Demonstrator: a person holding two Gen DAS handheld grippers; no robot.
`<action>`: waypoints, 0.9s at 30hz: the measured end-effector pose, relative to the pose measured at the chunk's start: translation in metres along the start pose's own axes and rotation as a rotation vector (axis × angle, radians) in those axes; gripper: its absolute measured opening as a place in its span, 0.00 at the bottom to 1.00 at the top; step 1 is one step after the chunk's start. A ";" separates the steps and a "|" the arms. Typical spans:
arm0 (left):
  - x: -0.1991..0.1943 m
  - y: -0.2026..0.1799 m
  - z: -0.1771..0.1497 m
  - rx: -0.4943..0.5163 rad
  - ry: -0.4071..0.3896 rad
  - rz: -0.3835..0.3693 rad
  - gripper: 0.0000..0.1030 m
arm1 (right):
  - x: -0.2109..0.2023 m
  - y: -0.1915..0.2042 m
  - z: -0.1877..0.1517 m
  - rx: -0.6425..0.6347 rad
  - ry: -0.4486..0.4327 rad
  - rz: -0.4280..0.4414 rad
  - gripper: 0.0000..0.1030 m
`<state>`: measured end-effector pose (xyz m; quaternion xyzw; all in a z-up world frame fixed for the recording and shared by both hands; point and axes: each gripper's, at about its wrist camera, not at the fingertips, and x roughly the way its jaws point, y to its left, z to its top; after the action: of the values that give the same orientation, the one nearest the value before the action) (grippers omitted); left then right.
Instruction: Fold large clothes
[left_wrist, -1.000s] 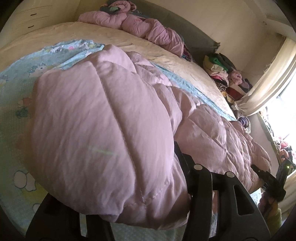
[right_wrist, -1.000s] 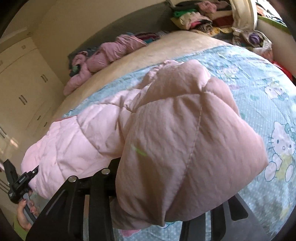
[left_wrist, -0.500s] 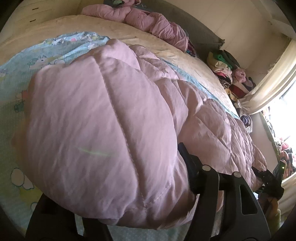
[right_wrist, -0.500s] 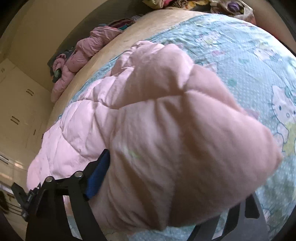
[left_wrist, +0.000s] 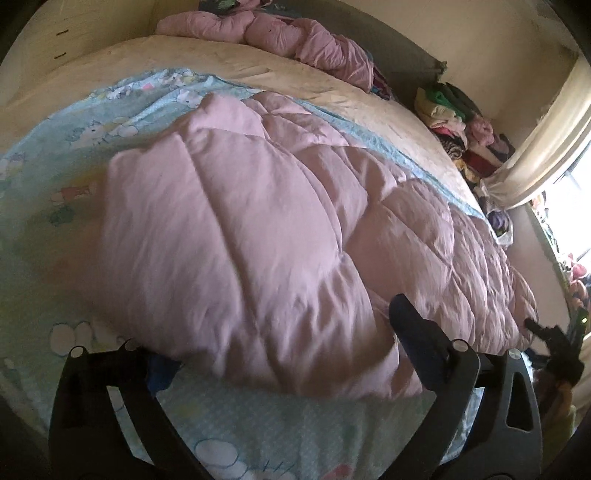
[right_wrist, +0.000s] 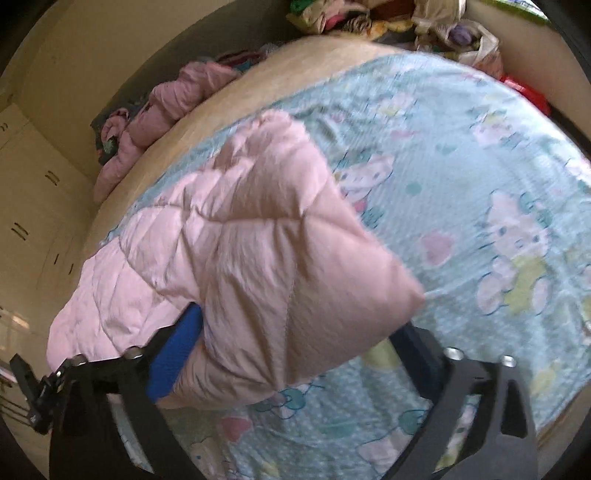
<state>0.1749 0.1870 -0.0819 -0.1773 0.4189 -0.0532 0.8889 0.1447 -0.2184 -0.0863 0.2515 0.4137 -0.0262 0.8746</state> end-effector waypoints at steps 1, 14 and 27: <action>-0.002 0.000 -0.001 0.003 0.001 0.010 0.91 | -0.007 0.001 0.001 -0.013 -0.021 -0.011 0.96; -0.102 -0.022 -0.021 0.126 -0.204 0.086 0.91 | -0.105 0.054 -0.014 -0.237 -0.249 0.046 0.96; -0.151 -0.064 -0.051 0.178 -0.302 0.044 0.91 | -0.158 0.105 -0.068 -0.428 -0.332 0.093 0.96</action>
<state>0.0421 0.1503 0.0204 -0.0947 0.2781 -0.0431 0.9549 0.0193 -0.1213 0.0378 0.0720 0.2486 0.0611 0.9640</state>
